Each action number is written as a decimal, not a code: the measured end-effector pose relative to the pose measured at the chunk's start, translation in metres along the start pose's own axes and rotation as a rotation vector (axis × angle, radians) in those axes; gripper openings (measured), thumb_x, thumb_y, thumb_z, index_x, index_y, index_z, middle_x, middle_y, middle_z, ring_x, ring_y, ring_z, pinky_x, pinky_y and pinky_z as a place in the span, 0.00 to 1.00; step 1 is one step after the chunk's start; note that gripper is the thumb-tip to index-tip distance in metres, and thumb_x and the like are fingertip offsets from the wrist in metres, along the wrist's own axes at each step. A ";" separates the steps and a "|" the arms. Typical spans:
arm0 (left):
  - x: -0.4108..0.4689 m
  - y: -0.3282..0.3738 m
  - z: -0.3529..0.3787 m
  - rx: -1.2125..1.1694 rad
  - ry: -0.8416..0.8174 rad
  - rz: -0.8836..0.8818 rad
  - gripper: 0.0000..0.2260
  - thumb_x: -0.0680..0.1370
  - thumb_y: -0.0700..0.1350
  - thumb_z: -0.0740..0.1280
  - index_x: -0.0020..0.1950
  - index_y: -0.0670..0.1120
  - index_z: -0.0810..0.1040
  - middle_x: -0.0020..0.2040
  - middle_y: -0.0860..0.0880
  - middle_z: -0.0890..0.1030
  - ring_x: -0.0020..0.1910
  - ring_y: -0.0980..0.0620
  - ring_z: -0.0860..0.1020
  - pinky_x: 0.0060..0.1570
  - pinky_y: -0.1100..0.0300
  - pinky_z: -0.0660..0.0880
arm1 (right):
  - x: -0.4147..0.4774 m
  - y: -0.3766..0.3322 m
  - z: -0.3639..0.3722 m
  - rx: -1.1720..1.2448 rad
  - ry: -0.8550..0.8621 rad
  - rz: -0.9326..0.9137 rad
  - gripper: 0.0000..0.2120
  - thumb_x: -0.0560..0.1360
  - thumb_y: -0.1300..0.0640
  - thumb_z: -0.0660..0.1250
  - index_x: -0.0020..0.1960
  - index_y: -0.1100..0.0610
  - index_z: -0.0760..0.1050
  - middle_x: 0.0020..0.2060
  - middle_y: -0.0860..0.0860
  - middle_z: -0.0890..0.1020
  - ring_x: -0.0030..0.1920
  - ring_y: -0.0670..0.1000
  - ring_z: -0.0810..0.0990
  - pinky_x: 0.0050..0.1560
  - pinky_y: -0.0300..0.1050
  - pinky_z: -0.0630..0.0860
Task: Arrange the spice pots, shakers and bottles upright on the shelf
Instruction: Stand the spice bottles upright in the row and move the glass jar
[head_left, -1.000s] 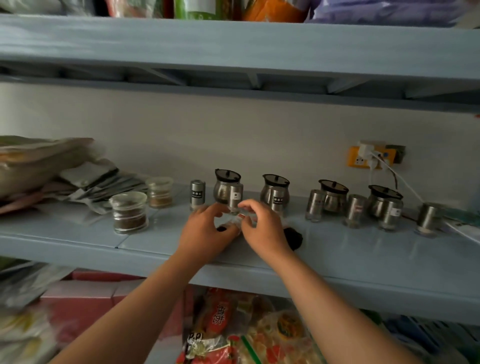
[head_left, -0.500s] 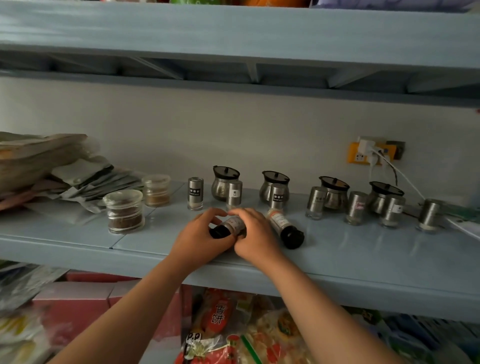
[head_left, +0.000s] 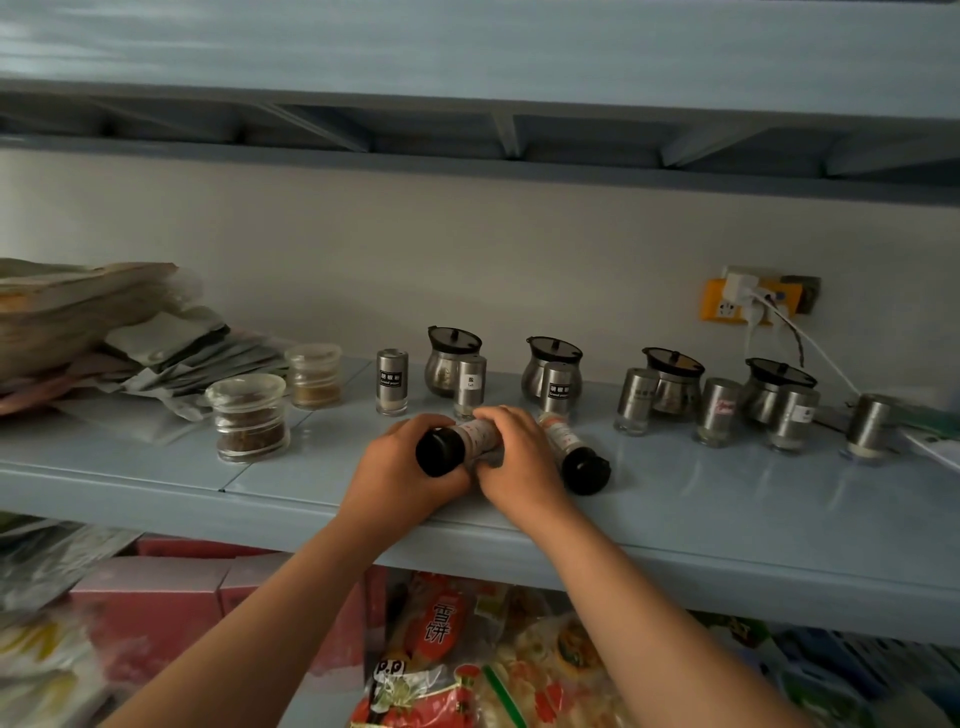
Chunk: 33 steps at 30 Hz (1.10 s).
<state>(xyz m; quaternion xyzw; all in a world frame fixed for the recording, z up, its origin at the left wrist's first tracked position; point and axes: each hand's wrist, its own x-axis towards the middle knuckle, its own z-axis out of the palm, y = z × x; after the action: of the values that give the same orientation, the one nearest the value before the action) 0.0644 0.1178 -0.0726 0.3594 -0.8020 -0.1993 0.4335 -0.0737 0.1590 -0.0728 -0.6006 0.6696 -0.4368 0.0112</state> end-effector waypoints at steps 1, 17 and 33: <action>-0.001 0.001 0.000 -0.014 0.006 0.013 0.19 0.66 0.46 0.75 0.56 0.50 0.77 0.45 0.53 0.78 0.41 0.57 0.77 0.38 0.71 0.70 | 0.000 0.000 -0.001 0.021 0.002 0.010 0.24 0.69 0.66 0.68 0.63 0.52 0.71 0.62 0.49 0.73 0.63 0.49 0.70 0.63 0.38 0.65; 0.023 0.025 0.013 -0.908 0.138 -0.254 0.17 0.72 0.42 0.71 0.59 0.44 0.73 0.45 0.46 0.82 0.43 0.54 0.82 0.44 0.62 0.81 | -0.002 -0.001 -0.010 0.367 0.100 0.136 0.19 0.71 0.54 0.72 0.60 0.52 0.73 0.47 0.46 0.80 0.44 0.38 0.77 0.41 0.28 0.72; 0.023 0.012 0.019 -0.927 -0.005 -0.222 0.10 0.73 0.37 0.69 0.53 0.46 0.81 0.44 0.51 0.85 0.44 0.58 0.83 0.43 0.68 0.78 | -0.003 0.000 -0.007 0.416 0.141 0.096 0.14 0.74 0.52 0.69 0.57 0.53 0.72 0.48 0.48 0.81 0.47 0.42 0.80 0.43 0.32 0.74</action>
<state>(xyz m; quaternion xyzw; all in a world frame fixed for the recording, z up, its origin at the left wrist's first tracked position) 0.0352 0.1091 -0.0626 0.2111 -0.5864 -0.5821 0.5223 -0.0766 0.1659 -0.0699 -0.5208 0.5922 -0.6052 0.1088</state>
